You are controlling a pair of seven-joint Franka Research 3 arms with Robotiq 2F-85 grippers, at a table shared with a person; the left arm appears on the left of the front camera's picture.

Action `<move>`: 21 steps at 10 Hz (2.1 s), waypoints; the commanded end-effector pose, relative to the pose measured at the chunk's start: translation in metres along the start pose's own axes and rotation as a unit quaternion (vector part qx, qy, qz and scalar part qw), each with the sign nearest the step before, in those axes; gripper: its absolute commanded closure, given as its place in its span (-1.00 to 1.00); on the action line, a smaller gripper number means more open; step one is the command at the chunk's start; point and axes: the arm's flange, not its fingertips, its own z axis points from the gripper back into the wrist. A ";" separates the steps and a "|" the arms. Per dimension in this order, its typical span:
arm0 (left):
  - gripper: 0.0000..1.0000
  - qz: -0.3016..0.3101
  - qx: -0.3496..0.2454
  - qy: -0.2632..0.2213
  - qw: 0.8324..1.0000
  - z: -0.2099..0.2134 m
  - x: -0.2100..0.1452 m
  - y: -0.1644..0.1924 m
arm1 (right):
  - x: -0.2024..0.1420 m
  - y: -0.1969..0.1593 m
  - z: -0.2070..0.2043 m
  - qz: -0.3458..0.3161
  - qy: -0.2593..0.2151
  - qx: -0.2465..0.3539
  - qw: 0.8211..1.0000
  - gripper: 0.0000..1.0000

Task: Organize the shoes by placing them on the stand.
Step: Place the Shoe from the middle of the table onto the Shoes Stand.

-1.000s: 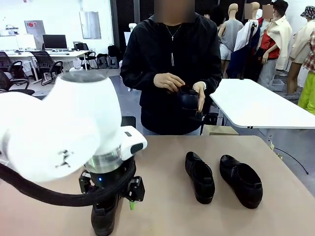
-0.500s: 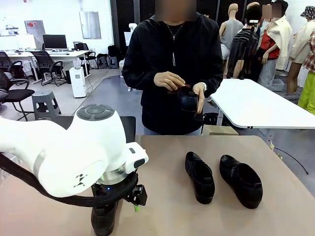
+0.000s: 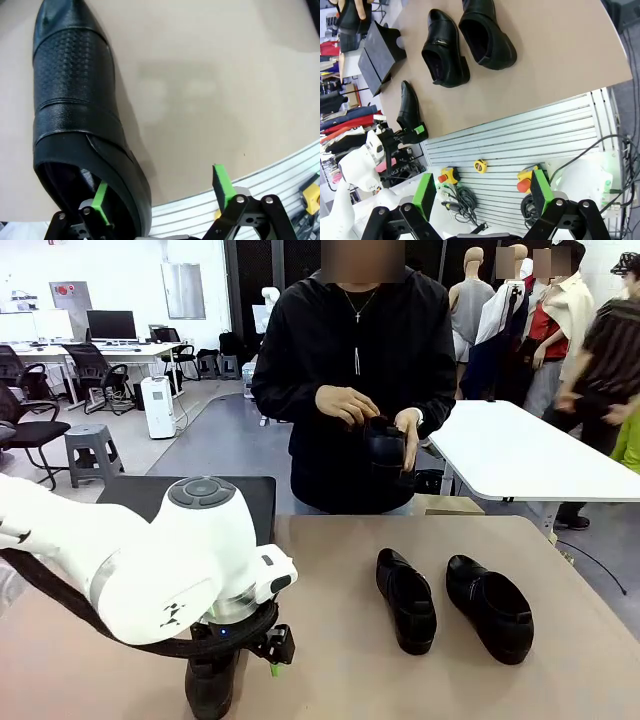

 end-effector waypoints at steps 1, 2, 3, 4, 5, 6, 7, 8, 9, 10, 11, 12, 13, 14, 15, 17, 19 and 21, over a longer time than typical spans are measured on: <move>1.00 0.031 0.021 -0.019 0.999 -0.016 0.001 -0.008 | 0.000 -0.001 0.003 0.012 0.001 0.008 1.000 -1.00; 1.00 0.031 0.023 -0.019 0.999 -0.016 0.002 -0.008 | 0.000 -0.001 0.003 0.012 0.001 0.008 1.000 -1.00; 1.00 0.030 0.027 -0.023 0.999 -0.017 0.001 -0.009 | 0.000 -0.001 0.003 0.012 0.001 0.008 1.000 -1.00; 1.00 0.028 0.033 -0.025 0.999 -0.016 0.000 -0.010 | 0.000 -0.001 0.003 0.012 0.001 0.008 1.000 -1.00; 1.00 0.028 0.035 -0.028 0.999 -0.014 0.000 -0.010 | 0.000 -0.001 0.003 0.012 0.001 0.008 1.000 -1.00; 1.00 0.030 0.045 -0.031 0.998 -0.012 0.000 -0.009 | 0.000 -0.001 0.003 0.012 0.001 0.008 1.000 -1.00; 1.00 0.030 0.051 -0.033 0.998 -0.010 -0.001 -0.008 | 0.000 -0.001 0.003 0.012 0.001 0.008 1.000 -1.00; 1.00 0.030 0.054 -0.035 0.998 -0.007 -0.001 -0.007 | 0.000 -0.001 0.003 0.012 0.001 0.008 1.000 -1.00; 1.00 0.030 0.057 -0.038 0.997 -0.004 -0.001 -0.006 | 0.000 -0.001 0.003 0.012 0.001 0.008 1.000 -1.00; 1.00 0.035 0.064 -0.040 0.997 0.000 -0.002 -0.004 | 0.000 -0.001 0.003 0.012 0.001 0.008 1.000 -1.00; 1.00 0.032 0.058 -0.045 0.997 0.006 -0.003 -0.001 | 0.000 -0.001 0.003 0.012 0.001 0.008 1.000 -1.00; 1.00 0.014 0.033 -0.050 0.998 0.021 -0.008 0.002 | 0.000 -0.001 0.003 0.012 0.001 0.008 1.000 -1.00; 1.00 -0.007 0.030 -0.060 0.998 0.041 -0.019 0.003 | 0.000 -0.001 0.003 0.012 0.001 0.008 1.000 -1.00; 1.00 -0.039 0.026 -0.074 0.996 0.067 -0.037 0.001 | 0.000 -0.001 0.003 0.012 0.001 0.008 1.000 -1.00; 1.00 -0.079 -0.010 -0.088 0.993 0.097 -0.060 0.001 | 0.000 -0.001 0.003 0.012 0.001 0.008 1.000 -1.00; 1.00 -0.166 -0.070 -0.125 0.976 0.147 -0.116 0.007 | 0.000 -0.001 0.003 0.012 0.001 0.008 1.000 -1.00; 1.00 -0.169 -0.040 -0.182 0.968 0.168 -0.149 0.015 | 0.000 -0.001 0.003 0.012 0.001 0.008 1.000 -1.00; 1.00 -0.034 0.020 -0.160 0.986 0.160 -0.139 0.025 | 0.000 -0.001 0.003 0.012 0.001 0.008 1.000 -1.00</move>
